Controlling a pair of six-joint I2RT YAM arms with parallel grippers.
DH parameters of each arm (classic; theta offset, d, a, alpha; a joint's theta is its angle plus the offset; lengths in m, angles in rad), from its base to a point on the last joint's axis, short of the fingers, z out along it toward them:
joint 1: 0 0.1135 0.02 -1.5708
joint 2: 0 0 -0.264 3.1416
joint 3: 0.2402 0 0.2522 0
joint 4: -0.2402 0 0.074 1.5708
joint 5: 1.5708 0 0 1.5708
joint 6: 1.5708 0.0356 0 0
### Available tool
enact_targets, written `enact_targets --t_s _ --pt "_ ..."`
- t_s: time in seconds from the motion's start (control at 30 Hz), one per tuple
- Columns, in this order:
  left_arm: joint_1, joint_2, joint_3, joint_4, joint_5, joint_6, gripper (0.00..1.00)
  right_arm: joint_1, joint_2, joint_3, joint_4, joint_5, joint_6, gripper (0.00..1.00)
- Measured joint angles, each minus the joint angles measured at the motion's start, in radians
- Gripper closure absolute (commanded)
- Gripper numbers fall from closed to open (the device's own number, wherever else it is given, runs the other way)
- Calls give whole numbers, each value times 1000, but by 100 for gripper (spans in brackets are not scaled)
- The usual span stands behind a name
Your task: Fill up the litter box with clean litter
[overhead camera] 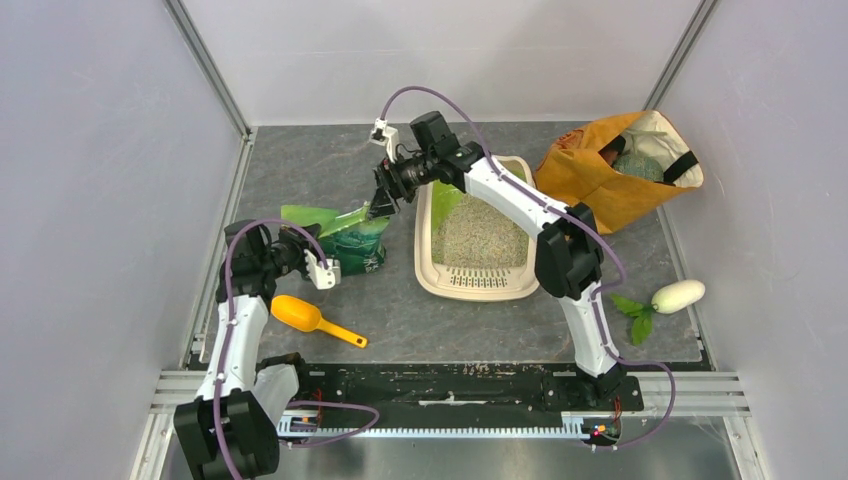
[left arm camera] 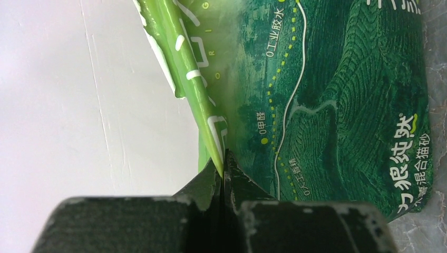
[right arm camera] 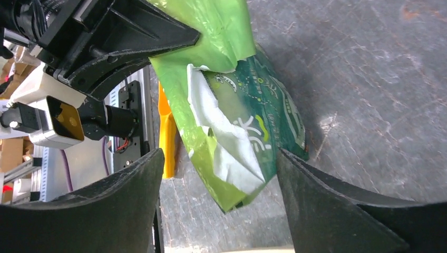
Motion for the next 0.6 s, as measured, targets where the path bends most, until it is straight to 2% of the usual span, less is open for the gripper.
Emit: enact_targets --t_s 0.07,0.13,0.17,0.23,0.27,0.33,0.37,0.43,0.6 --pt "0 0 -3 8 -1 2 94 13 15 0 9 -8 -7 42" --pt "0 0 -3 11 -1 2 90 27 27 0 14 -13 -17 65" --pt "0 0 -3 10 -1 2 85 32 31 0 15 -15 -23 75" --pt "0 0 -1 5 -2 -3 65 39 35 0 19 -26 -27 90" --pt "0 2 7 -10 -3 -13 57 42 35 1 24 -27 -32 94" --pt "0 13 60 -66 -9 -62 25 44 35 2 35 -29 -46 97" --pt "-1 25 108 -111 -12 -101 17 44 35 2 41 -28 -51 100" --pt "-1 63 238 -230 -19 -181 15 44 35 2 50 -26 -62 100" --pt "4 275 750 -600 -21 -453 13 44 35 -2 81 -11 -108 100"
